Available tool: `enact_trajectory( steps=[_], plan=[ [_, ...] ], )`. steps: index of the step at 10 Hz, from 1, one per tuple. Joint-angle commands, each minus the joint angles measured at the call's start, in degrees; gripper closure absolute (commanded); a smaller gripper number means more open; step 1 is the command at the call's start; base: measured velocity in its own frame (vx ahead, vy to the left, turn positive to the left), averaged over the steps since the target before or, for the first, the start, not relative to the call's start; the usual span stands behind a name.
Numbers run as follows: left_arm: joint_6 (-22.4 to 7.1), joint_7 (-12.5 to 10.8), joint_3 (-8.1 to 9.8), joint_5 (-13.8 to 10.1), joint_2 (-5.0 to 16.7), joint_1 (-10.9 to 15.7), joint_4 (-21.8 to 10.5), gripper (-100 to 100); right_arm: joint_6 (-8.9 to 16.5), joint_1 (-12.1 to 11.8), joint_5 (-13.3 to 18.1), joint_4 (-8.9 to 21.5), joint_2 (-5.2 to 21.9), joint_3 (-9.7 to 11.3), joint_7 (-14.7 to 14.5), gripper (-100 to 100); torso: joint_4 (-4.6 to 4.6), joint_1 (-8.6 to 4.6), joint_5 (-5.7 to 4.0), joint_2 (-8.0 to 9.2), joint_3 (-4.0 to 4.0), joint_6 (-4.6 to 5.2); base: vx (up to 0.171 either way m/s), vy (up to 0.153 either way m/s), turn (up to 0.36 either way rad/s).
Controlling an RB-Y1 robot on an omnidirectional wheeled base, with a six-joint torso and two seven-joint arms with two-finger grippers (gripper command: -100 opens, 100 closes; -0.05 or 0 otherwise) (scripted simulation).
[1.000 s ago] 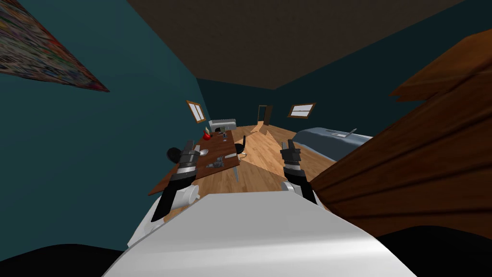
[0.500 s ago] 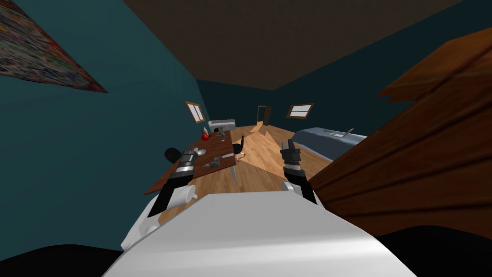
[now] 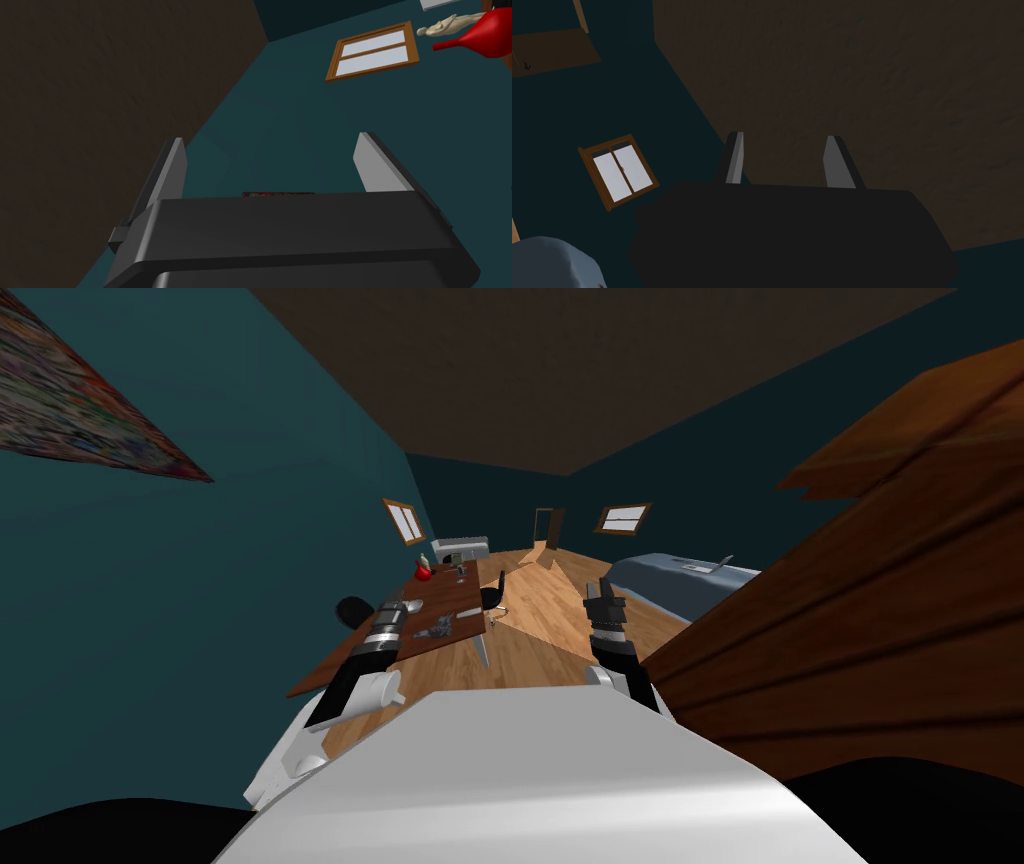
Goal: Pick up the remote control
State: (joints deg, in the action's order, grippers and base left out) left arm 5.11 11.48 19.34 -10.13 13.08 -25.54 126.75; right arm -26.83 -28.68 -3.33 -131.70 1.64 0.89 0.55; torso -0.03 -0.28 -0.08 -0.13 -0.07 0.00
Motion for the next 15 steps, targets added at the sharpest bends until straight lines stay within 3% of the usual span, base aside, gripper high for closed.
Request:
enact_trajectory(
  steps=[1,3,8,13,15],
  plan=[
    [-2.86,0.34,1.28,-0.44,0.18,0.68,-1.37,-100,0.0,0.0,0.0,0.0,0.0,0.0,0.0,0,0.0,0.0,0.0,0.0,0.0,0.0,0.029,-0.084,-0.007],
    [-5.07,0.34,1.28,-0.44,0.18,0.68,-1.37,-100,0.0,0.0,0.0,0.0,0.0,0.0,0.0,0,0.0,0.04,0.01,0.02,0.01,0.0,0.018,-0.05,0.001],
    [-14.53,0.87,4.51,-2.12,0.91,2.35,-5.59,-100,0.0,0.0,0.0,0.0,0.0,0.0,0.0,0,-0.03,0.04,0.01,-0.1,-0.06,0.0,0.056,-0.069,-0.004],
    [-20.59,1.03,5.4,-2.75,1.15,2.92,-7.2,-100,0.0,0.0,0.0,0.0,0.0,0.0,0.0,0,-0.03,0.13,0.03,-0.13,-0.08,0.0,0.052,-0.046,0.001],
    [-24.51,1.17,6.18,-3.4,1.38,3.5,-8.9,-100,0.0,-0.01,0.0,0.0,0.0,0.0,0.0,0,-0.03,0.14,0.04,-0.16,-0.09,0.0,0.087,-0.051,0.0]
  ],
)
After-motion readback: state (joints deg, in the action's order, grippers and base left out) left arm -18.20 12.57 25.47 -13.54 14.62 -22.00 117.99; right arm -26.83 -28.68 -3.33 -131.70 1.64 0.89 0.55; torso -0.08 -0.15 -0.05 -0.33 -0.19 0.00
